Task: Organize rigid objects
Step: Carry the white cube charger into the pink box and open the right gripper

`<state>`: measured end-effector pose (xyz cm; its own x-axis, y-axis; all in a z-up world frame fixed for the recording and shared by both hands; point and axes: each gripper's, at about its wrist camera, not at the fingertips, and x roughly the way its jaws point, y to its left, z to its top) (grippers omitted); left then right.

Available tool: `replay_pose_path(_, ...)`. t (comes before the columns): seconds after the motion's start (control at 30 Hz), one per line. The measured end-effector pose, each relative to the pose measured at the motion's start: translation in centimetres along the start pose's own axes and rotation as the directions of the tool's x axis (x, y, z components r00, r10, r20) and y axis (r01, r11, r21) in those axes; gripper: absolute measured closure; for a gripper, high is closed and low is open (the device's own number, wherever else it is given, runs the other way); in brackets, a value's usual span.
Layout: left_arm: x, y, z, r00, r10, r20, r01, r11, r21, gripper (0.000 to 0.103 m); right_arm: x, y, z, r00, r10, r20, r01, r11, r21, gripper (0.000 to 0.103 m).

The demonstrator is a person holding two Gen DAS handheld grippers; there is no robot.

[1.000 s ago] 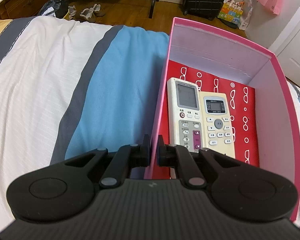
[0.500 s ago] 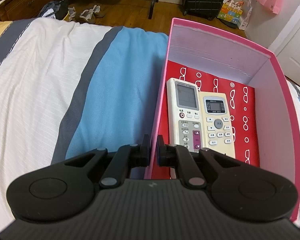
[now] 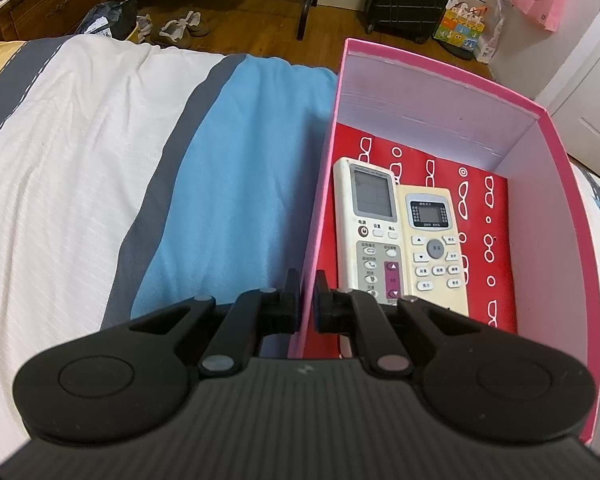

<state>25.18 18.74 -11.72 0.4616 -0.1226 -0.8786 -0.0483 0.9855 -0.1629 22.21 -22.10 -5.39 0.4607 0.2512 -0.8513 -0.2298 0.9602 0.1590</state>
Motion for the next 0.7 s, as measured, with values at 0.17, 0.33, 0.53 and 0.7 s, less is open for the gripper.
replay_pose_path(0.17, 0.0, -0.1, 0.0, 1.0, -0.003, 0.003, 0.003, 1.0, -0.001, 0.098, -4.7, 4.5, 0.8, 0.982, 0.122, 0.145, -0.11, 0.99, -0.087, 0.043)
replay_pose_path(0.33, 0.0, -0.1, -0.1, 1.0, -0.007, 0.004, 0.007, 1.0, -0.002, 0.098, -6.0, 10.3, 2.6, 0.966, 0.214, 0.147, -0.179, 0.959, -0.219, 0.043)
replay_pose_path(0.53, -0.1, 0.4, 0.0, 1.0, -0.025, 0.0, 0.025, 1.0, -0.012, 0.098, -1.5, 16.9, 5.2, 0.974, 0.225, 0.035, -0.197, 0.91, -0.364, 0.043)
replay_pose_path(0.7, 0.0, 0.7, 0.1, 0.999, -0.039, -0.004, 0.039, 0.999, -0.006, 0.097, 3.6, 19.8, 6.1, 0.989, 0.114, -0.094, -0.145, 0.876, -0.461, 0.043)
